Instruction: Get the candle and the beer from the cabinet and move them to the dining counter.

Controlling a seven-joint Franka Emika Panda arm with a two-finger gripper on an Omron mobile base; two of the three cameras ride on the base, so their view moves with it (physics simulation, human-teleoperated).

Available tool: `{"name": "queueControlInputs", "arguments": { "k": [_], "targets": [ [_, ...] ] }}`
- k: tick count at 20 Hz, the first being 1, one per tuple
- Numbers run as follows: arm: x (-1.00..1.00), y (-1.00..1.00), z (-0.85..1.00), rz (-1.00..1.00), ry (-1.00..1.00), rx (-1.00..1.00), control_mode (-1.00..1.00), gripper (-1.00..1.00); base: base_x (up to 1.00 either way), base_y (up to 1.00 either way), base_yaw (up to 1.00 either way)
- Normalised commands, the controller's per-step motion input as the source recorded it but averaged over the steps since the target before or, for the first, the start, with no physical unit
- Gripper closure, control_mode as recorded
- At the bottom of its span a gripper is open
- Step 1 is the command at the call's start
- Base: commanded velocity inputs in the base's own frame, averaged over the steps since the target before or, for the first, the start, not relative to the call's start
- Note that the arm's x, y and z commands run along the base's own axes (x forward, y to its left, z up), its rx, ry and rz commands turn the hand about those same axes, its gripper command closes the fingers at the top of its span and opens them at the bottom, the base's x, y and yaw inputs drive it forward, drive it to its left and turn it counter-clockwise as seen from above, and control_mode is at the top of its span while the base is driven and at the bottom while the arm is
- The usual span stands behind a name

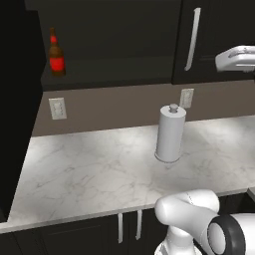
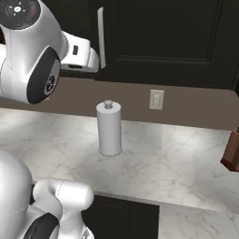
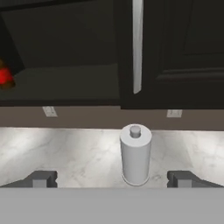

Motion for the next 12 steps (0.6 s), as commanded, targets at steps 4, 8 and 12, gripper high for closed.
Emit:
{"name": "queueControlInputs", "arguments": {
  "k": [4,8,12],
  "targets": [
    [0.47,0.0,0.02,-0.03,-0.06,-0.01,-1.0,-1.0,0.0,0.0,0.0],
    [0.47,0.0,0.01,0.0,-0.14,0.0,-1.0,-1.0,0.0,0.0,0.0],
    [0.44,0.0,0.04,0.0,-0.15,0.0,-1.0,-1.0,0.0,0.0,0.0]
  ]
}}
